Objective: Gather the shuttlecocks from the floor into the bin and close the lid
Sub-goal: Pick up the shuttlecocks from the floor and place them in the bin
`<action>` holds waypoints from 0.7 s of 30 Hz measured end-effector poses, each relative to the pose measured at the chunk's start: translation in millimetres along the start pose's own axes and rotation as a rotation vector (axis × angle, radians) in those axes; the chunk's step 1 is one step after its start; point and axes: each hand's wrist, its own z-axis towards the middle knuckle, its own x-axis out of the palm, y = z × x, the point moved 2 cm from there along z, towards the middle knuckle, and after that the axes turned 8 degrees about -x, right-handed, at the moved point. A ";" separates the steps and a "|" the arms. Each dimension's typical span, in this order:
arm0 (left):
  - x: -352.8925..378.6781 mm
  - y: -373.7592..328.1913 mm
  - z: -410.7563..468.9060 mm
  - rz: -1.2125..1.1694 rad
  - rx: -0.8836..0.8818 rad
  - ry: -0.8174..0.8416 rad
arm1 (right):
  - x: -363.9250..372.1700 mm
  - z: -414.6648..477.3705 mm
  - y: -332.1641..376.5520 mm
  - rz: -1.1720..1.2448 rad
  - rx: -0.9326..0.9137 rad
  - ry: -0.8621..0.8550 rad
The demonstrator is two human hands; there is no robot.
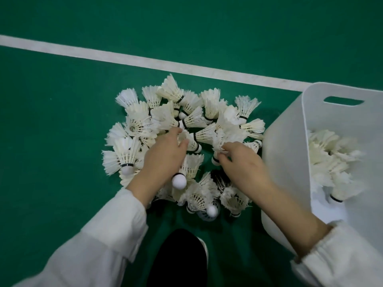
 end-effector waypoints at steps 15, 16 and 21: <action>-43.4 -13.5 -29.2 -0.179 0.055 -0.160 | -44.3 -10.4 16.2 0.206 -0.181 -0.190; -50.3 -23.0 -34.9 -0.175 0.098 -0.166 | -57.3 -12.3 16.3 0.233 -0.183 -0.187; -61.6 -75.8 -55.9 -0.200 0.272 -0.137 | -142.7 -34.7 -9.3 0.263 -0.141 -0.213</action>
